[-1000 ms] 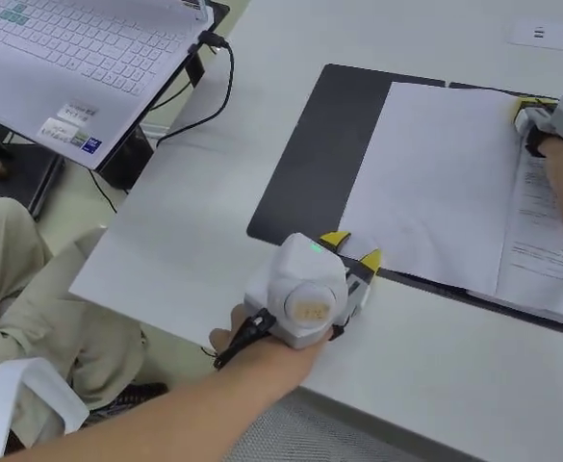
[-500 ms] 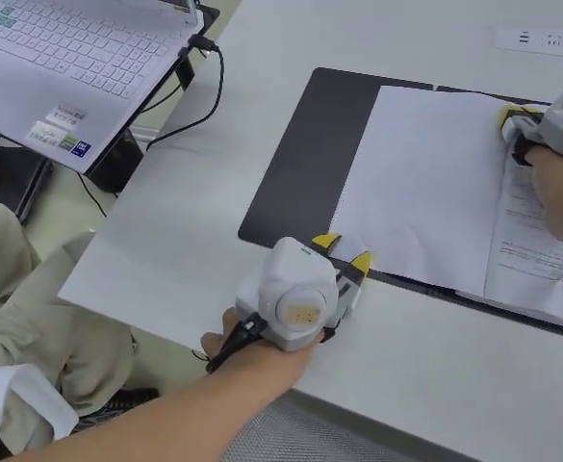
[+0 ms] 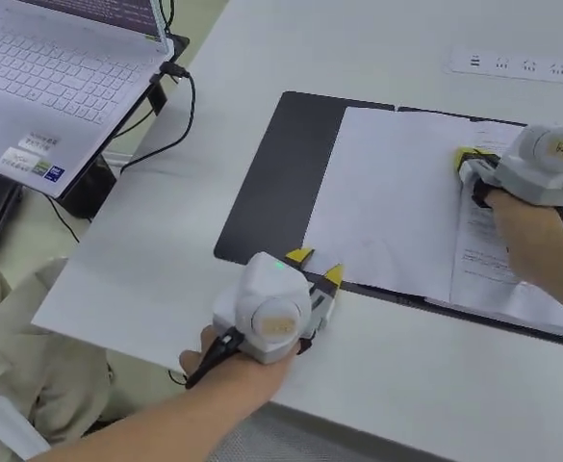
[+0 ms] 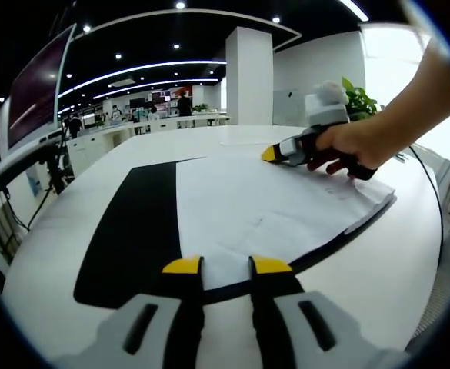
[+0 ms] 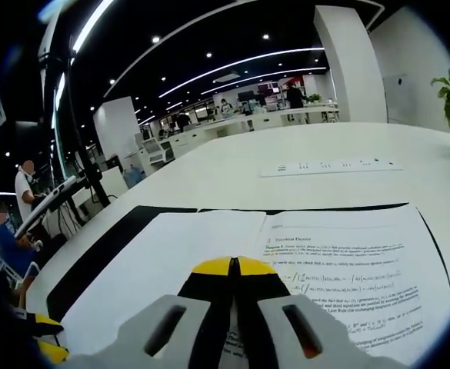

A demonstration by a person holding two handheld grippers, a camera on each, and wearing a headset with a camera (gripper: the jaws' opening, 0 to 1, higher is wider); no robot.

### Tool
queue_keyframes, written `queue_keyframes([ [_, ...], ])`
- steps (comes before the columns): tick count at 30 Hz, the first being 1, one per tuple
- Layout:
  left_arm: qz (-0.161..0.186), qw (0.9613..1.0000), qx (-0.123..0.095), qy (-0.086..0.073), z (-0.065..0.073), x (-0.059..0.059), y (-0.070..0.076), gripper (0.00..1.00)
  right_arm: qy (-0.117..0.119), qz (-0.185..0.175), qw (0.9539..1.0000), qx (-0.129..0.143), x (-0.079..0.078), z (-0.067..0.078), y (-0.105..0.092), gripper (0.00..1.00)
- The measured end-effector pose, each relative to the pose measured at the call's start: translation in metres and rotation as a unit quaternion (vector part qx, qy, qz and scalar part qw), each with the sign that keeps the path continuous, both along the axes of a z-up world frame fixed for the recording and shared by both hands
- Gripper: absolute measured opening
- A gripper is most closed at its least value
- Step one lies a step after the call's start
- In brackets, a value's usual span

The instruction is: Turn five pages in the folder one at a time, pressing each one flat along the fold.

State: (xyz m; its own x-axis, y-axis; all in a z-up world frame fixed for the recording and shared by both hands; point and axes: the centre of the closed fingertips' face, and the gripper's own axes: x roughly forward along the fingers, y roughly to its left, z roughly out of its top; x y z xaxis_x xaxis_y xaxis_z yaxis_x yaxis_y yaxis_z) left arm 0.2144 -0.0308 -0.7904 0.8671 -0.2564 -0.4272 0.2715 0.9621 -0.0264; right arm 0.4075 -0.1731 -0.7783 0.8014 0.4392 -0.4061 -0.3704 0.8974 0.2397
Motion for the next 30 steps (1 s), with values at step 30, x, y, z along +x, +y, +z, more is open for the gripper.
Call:
queue_keyframes([
  [30,-0.001,1.0,0.001,-0.001,-0.001,0.0,0.0,0.22,0.008,0.035,0.9993,0.008,-0.107,0.011,0.007,0.0],
])
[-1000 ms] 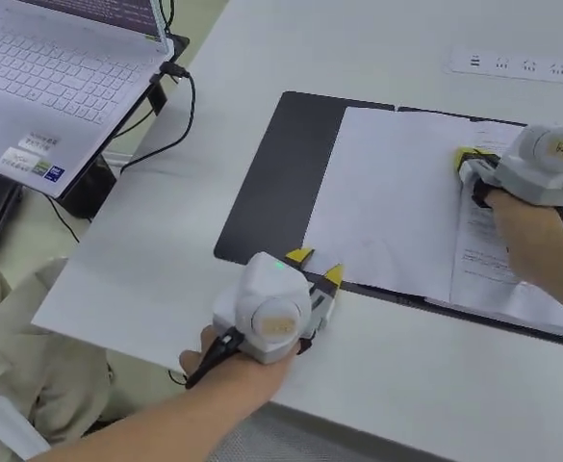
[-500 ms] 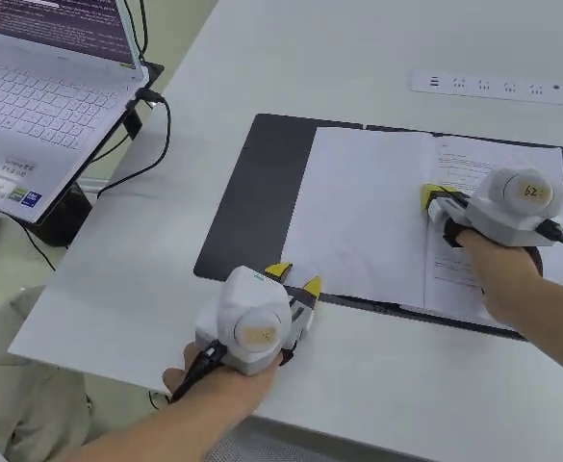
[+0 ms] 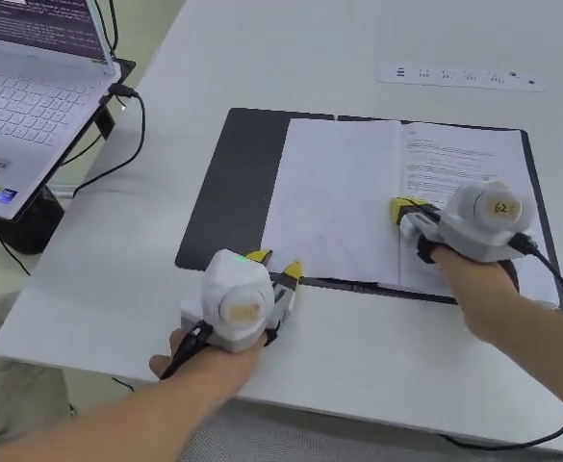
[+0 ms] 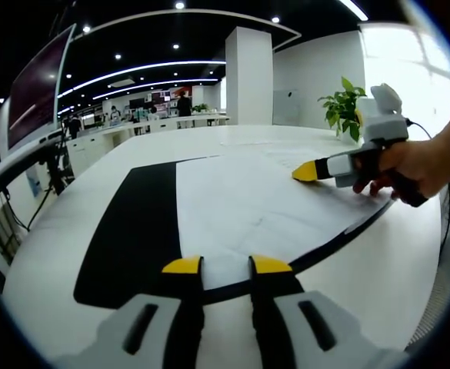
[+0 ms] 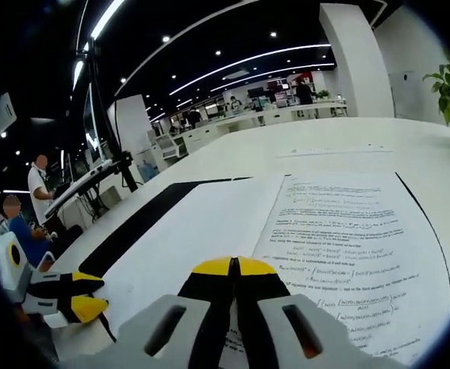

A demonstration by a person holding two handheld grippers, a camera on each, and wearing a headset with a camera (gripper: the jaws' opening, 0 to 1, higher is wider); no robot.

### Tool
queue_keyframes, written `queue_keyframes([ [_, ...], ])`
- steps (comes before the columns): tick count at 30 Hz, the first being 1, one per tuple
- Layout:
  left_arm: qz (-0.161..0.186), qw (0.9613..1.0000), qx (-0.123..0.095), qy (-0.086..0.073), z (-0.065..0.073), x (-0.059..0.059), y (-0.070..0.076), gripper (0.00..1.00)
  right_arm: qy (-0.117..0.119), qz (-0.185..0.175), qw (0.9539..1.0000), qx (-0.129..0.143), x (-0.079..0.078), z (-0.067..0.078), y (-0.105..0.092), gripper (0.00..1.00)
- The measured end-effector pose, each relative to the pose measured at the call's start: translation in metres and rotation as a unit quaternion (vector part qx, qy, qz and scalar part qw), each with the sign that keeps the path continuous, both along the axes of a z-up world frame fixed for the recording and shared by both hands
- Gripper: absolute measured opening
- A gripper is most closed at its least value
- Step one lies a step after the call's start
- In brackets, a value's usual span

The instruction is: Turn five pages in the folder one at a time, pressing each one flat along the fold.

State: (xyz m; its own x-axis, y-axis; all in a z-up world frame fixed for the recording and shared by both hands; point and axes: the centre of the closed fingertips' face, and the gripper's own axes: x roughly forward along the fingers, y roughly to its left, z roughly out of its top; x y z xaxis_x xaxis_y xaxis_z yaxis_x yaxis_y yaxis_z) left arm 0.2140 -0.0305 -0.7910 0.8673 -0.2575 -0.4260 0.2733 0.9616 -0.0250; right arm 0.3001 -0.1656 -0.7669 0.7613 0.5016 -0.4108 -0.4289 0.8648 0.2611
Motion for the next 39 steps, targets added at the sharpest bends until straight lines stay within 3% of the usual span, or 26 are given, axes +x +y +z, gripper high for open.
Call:
queue_keyframes([
  [10,0.001,1.0,-0.002,-0.002,0.001,0.0,-0.001,0.22,0.005,0.012,0.9999,-0.002,-0.023,-0.004,0.003,0.0],
  [27,0.002,1.0,-0.003,0.0,0.004,-0.002,-0.001,0.22,0.044,0.027,0.9987,0.002,-0.07,-0.011,-0.007,0.0],
  [39,0.002,1.0,-0.001,0.003,0.004,-0.002,-0.001,0.22,0.078,0.031,0.9963,0.022,-0.1,-0.015,-0.01,0.0],
])
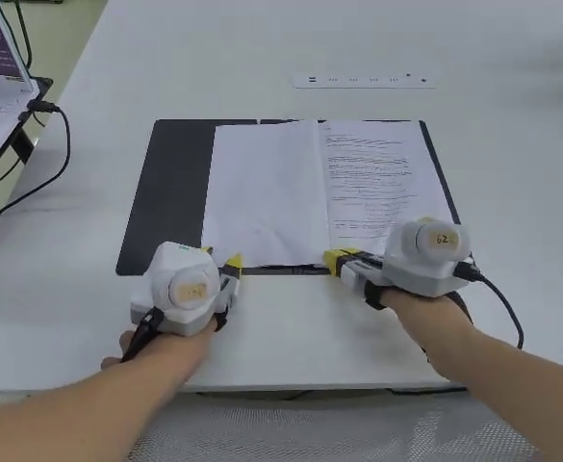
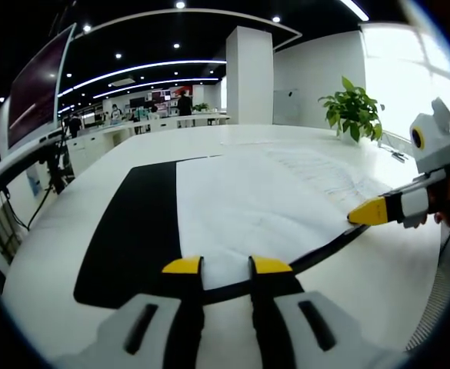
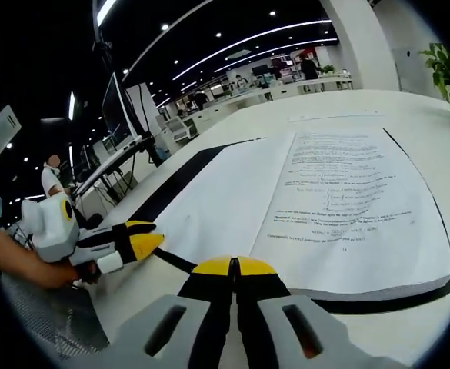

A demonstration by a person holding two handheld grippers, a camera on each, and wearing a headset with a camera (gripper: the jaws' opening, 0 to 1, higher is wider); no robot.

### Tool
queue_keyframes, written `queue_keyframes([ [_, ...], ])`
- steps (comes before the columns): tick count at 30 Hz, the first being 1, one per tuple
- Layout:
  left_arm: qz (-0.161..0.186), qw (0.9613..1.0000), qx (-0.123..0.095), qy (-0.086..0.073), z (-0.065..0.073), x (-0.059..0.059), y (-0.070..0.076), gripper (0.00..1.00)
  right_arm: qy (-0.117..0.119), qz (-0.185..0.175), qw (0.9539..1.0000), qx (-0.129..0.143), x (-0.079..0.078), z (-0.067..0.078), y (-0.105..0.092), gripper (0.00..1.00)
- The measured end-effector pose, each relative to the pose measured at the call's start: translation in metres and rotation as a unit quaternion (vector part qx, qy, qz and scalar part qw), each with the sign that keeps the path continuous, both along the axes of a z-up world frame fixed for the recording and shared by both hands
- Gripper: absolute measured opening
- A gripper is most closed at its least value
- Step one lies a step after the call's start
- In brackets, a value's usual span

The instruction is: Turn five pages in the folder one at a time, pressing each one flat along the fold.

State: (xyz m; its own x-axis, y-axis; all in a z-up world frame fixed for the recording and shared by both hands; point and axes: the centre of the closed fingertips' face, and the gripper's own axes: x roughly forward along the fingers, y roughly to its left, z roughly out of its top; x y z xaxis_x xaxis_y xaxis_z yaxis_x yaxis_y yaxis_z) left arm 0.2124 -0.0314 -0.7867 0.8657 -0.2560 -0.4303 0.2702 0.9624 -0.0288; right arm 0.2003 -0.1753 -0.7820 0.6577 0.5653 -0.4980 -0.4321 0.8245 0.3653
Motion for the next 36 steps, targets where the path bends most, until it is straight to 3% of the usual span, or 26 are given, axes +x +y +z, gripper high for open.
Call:
queue_keyframes([
  [4,0.0,1.0,0.001,0.0,0.0,0.0,0.0,0.22,0.027,0.01,0.9995,0.009,-0.011,-0.001,0.003,0.0],
  [5,0.0,1.0,0.002,-0.001,0.0,0.0,0.0,0.22,0.051,0.022,0.9985,-0.001,-0.021,-0.006,0.003,0.0],
  [7,0.0,1.0,0.002,0.0,0.0,0.0,0.0,0.22,0.045,0.022,0.9987,0.004,-0.023,-0.004,0.005,0.0],
  [10,0.0,1.0,0.003,0.002,0.0,0.0,0.0,0.22,0.036,0.013,0.999,0.021,-0.027,0.011,0.002,0.0],
  [15,0.003,0.9999,0.006,0.01,0.0,0.001,-0.001,0.22,0.01,0.003,0.9986,0.052,-0.029,0.048,-0.002,0.0],
  [18,0.003,0.9996,0.015,0.026,0.0,0.003,-0.001,0.22,-0.01,0.002,0.9979,0.065,-0.034,0.071,-0.003,0.0],
  [22,0.002,0.9978,0.023,0.062,0.0,0.005,-0.001,0.21,-0.028,-0.019,0.9966,0.075,-0.04,0.096,-0.014,0.0],
  [23,0.002,0.9967,0.014,0.08,0.001,0.006,-0.002,0.18,-0.029,-0.021,0.9966,0.074,-0.04,0.098,-0.015,0.0],
  [24,-0.002,0.9948,-0.005,0.102,0.001,0.005,-0.006,0.13,-0.034,-0.033,0.9969,0.064,-0.04,0.103,-0.022,0.0],
  [25,-0.004,0.9936,0.0,0.113,0.002,0.004,-0.005,0.05,-0.042,-0.046,0.9971,0.043,-0.039,0.105,-0.031,0.0],
  [26,0.001,0.9944,0.01,0.105,0.009,0.006,-0.003,0.02,-0.053,-0.069,0.9961,0.016,-0.038,0.11,-0.044,0.0],
  [27,0.002,0.9948,0.009,0.101,0.013,0.006,-0.003,0.04,-0.059,-0.071,0.9956,0.014,-0.037,0.113,-0.046,0.0],
  [29,0.01,0.9965,-0.04,0.073,0.037,0.007,-0.011,0.22,-0.062,-0.077,0.9949,0.02,-0.041,0.124,-0.057,0.0],
  [30,0.013,0.9956,-0.053,0.077,0.043,0.004,-0.013,0.31,-0.065,-0.086,0.994,0.018,-0.042,0.128,-0.064,0.0],
  [31,0.017,0.9936,-0.065,0.09,0.048,-0.002,-0.014,0.36,-0.067,-0.101,0.9924,0.016,-0.043,0.133,-0.074,0.0],
  [33,0.013,0.9936,-0.08,0.079,0.065,-0.01,-0.017,0.37,-0.074,-0.124,0.9894,0.009,-0.044,0.139,-0.092,0.0],
  [34,0.014,0.9941,-0.077,0.076,0.069,-0.014,-0.016,0.39,-0.074,-0.132,0.9885,0.008,-0.045,0.14,-0.099,0.0],
  [36,0.016,0.9939,-0.082,0.073,0.079,-0.022,-0.016,0.49,-0.082,-0.14,0.9867,0.007,-0.047,0.144,-0.112,0.0],
])
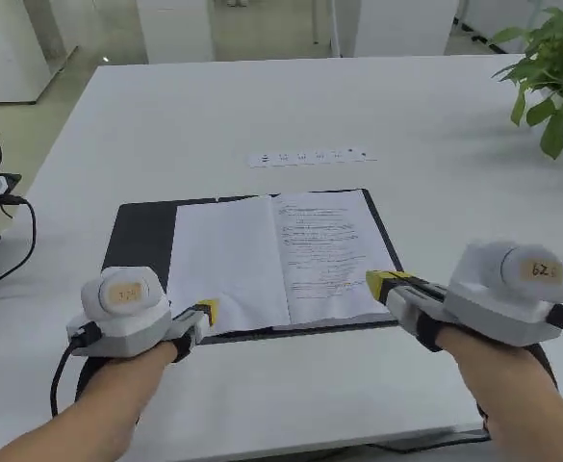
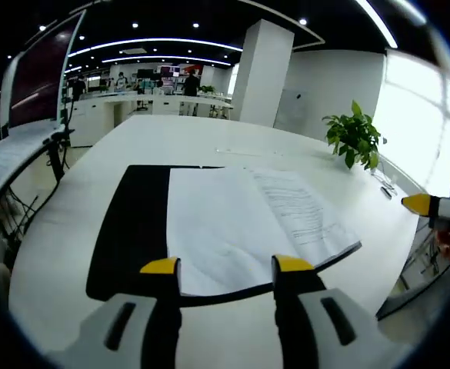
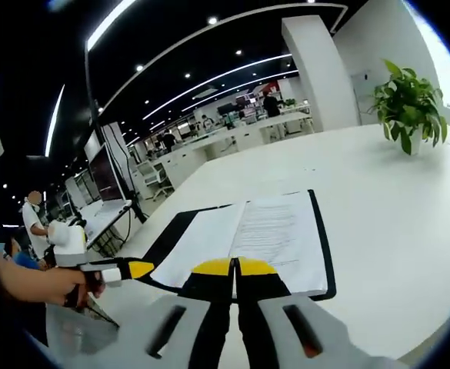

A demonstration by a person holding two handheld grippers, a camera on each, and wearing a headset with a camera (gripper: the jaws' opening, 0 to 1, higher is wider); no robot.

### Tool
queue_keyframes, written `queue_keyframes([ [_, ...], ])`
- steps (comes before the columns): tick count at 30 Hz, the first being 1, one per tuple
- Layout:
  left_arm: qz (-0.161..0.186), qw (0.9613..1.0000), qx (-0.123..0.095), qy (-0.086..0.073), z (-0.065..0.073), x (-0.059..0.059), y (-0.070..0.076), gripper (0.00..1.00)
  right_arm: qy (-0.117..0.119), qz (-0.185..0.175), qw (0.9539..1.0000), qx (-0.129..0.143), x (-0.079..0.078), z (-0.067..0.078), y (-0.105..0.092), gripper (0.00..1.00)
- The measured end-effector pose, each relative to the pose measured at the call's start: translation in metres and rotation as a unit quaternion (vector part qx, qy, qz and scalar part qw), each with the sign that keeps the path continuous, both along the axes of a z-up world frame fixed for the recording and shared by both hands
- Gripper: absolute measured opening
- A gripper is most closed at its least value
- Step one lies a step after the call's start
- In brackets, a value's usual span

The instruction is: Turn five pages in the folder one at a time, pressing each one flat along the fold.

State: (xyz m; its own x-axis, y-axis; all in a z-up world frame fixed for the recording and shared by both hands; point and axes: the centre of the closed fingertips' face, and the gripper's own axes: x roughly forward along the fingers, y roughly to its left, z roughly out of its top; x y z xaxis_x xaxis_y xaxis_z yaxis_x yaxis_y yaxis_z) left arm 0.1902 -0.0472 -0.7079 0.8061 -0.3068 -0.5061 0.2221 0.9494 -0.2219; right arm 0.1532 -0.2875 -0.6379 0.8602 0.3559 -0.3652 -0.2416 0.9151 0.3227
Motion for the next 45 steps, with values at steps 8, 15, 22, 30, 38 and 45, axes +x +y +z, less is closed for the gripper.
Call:
queue_keyframes([
  [8,0.0,0.9998,-0.012,-0.018,0.033,-0.029,-0.004,0.68,-0.003,0.006,1.0,-0.007,-0.008,-0.001,-0.023,0.29],
  [15,-0.017,0.999,0.017,-0.038,0.052,-0.048,-0.01,0.79,-0.011,0.016,0.9996,-0.021,-0.009,-0.001,-0.03,0.45],
  [22,-0.026,0.9969,0.055,-0.049,0.059,-0.055,-0.012,0.99,-0.013,0.035,0.9991,-0.019,-0.009,-0.004,-0.034,0.73],
  [30,-0.034,0.9957,0.072,-0.048,0.07,-0.058,-0.012,0.99,-0.018,0.071,0.9967,-0.034,-0.013,-0.016,-0.034,0.91],
  [38,-0.033,0.9954,0.078,-0.046,0.074,-0.053,-0.015,0.99,-0.027,0.073,0.997,0.001,-0.012,-0.013,-0.036,1.0],
  [45,-0.046,0.9946,0.082,-0.043,0.069,-0.044,-0.03,0.99,-0.029,0.071,0.997,0.004,-0.016,-0.012,-0.039,1.0],
])
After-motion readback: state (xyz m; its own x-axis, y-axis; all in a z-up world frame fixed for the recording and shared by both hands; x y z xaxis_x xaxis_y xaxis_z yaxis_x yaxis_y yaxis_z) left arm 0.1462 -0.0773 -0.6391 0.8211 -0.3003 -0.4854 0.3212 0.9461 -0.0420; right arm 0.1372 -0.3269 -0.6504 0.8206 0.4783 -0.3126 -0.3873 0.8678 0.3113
